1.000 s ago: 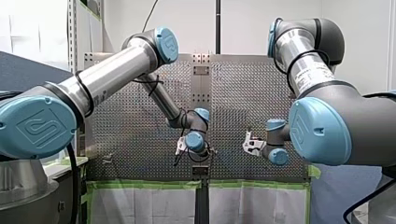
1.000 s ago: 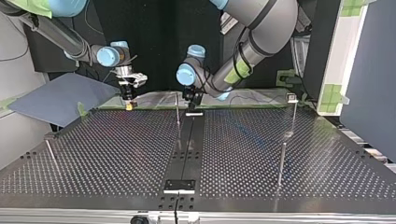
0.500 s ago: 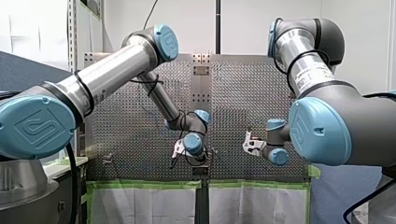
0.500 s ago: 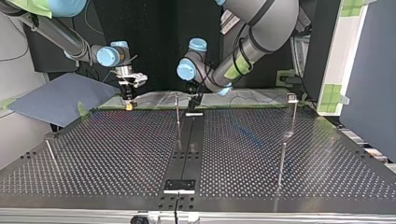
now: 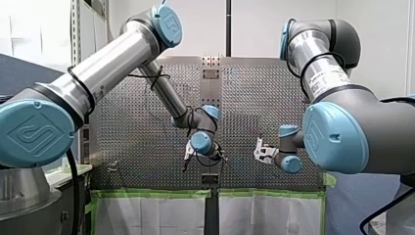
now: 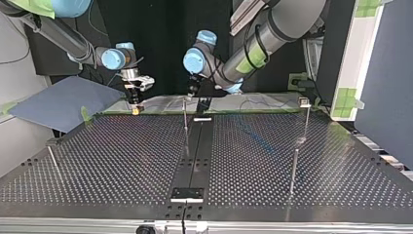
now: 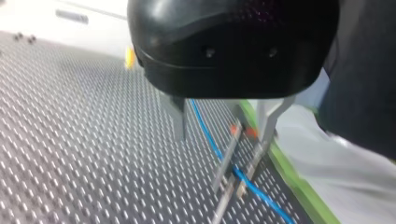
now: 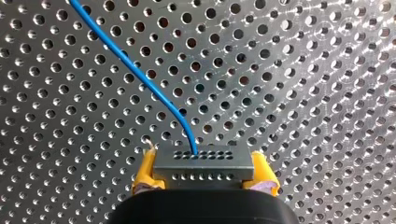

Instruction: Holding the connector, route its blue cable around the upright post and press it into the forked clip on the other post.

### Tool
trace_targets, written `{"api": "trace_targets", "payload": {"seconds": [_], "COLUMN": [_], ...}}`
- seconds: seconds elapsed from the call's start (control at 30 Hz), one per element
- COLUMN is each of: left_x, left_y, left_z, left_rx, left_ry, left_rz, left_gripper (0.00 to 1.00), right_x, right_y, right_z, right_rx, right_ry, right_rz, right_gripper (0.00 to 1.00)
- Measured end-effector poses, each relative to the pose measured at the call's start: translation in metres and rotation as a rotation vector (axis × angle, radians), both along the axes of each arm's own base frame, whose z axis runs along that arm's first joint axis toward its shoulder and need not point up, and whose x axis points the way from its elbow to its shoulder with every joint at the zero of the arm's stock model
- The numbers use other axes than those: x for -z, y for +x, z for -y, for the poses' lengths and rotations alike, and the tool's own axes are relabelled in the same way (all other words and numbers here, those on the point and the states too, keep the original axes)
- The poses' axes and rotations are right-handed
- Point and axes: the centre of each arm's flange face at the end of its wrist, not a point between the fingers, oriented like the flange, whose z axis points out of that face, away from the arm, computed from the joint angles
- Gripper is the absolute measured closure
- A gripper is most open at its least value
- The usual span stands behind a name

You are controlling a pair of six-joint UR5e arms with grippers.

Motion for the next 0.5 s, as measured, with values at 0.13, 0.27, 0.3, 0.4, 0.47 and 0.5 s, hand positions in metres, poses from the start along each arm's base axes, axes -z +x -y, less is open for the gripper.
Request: {"api": "trace_targets", "payload": {"seconds": [0.13,0.27,0.3,0.4,0.47,0.5], "left_x": [-0.002,-0.002,-0.002,-0.002,-0.002,-0.002], "left_y": [-0.008,-0.011,-0.011,-0.013,-0.014,-0.015], "left_z": [0.004,0.005,0.005,0.004,0.004,0.005], "left_rx": [0.036,0.024,0.016,-0.005,-0.011,-0.013], "left_ry": [-0.031,-0.057,-0.063,-0.074,-0.078,-0.079], "left_rz": [-0.003,-0.012,-0.014,-0.022,-0.028,-0.030], "left_gripper": [0.19,0.00,0.00,0.00,0.00,0.00], "right_x": [0.000,0.000,0.000,0.001,0.001,0.001], "right_y": [0.001,0.001,0.001,0.001,0.001,0.001], "right_z": [-0.001,-0.001,-0.001,-0.001,-0.001,-0.001], "right_rx": [-0.001,-0.002,-0.002,-0.002,-0.002,-0.002], "right_ry": [0.002,0.004,0.004,0.005,0.006,0.007], "right_rz": [0.000,-0.001,-0.001,-0.001,-0.002,-0.002], "right_gripper": [1.00,1.00,1.00,1.00,1.00,1.00]}}
